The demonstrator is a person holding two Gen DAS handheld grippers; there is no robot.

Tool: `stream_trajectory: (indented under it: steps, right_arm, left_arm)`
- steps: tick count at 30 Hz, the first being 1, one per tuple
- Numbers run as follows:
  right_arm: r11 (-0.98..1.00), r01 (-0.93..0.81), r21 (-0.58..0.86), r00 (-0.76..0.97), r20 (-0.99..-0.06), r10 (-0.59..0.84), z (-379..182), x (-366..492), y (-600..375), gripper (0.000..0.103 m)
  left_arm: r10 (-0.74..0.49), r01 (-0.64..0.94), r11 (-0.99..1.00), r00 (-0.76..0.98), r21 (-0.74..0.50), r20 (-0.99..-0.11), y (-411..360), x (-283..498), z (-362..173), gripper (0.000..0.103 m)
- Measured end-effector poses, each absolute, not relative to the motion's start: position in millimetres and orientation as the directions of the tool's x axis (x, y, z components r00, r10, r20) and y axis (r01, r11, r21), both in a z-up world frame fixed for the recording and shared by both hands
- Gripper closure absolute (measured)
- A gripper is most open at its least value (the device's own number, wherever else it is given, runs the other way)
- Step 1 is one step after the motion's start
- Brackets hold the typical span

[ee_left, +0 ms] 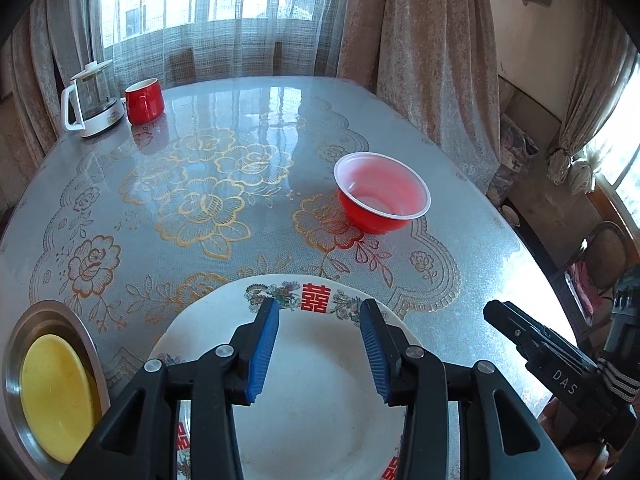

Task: Organize plates and bowls
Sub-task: 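Move the right gripper to the red plastic bowl rim and close it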

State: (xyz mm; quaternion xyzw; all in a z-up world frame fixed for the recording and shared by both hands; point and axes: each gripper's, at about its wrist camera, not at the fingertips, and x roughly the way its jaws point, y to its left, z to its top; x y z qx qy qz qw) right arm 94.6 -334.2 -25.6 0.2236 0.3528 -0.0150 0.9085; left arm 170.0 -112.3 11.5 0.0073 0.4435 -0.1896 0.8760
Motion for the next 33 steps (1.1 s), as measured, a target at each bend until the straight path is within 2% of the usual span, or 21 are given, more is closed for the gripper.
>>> stream_trajectory:
  steps: [7,13,16,19,23,33]
  right_arm:
    - [0.885,0.203,0.42,0.755,-0.643,0.132,-15.6,115.5,-353.9,0.064]
    - [0.852,0.215,0.478,0.757,-0.632,0.164,-11.3,141.7,-372.5,0.064]
    - [0.829,0.213,0.518,0.755,-0.626,0.197,-11.6,155.7,-376.8,0.064]
    - [0.824,0.207,0.528,0.756,-0.621,0.207,-10.5,172.0,-375.1,0.067]
    - [0.814,0.219,0.538,0.734,-0.64,0.225,-15.3,199.5,-372.1,0.071]
    - [0.812,0.271,0.517,0.687,-0.695,0.213,-32.5,239.1,-364.4,0.072]
  left_arm:
    - [-0.379,0.322,0.916,0.493,-0.241,-0.783,-115.0,196.6,11.2,0.06]
    - [-0.416,0.353,0.9,0.515,-0.257,-0.749,-130.2,213.6,11.2,0.061]
    - [-0.446,0.351,0.888,0.497,-0.298,-0.744,-137.0,230.6,9.0,0.063]
    - [-0.47,0.344,0.877,0.473,-0.335,-0.745,-143.9,249.7,5.0,0.07]
    - [-0.485,0.316,0.872,0.451,-0.374,-0.749,-151.2,273.7,-0.3,0.076]
    - [-0.49,0.224,0.872,0.417,-0.436,-0.766,-166.7,317.7,-21.3,0.075]
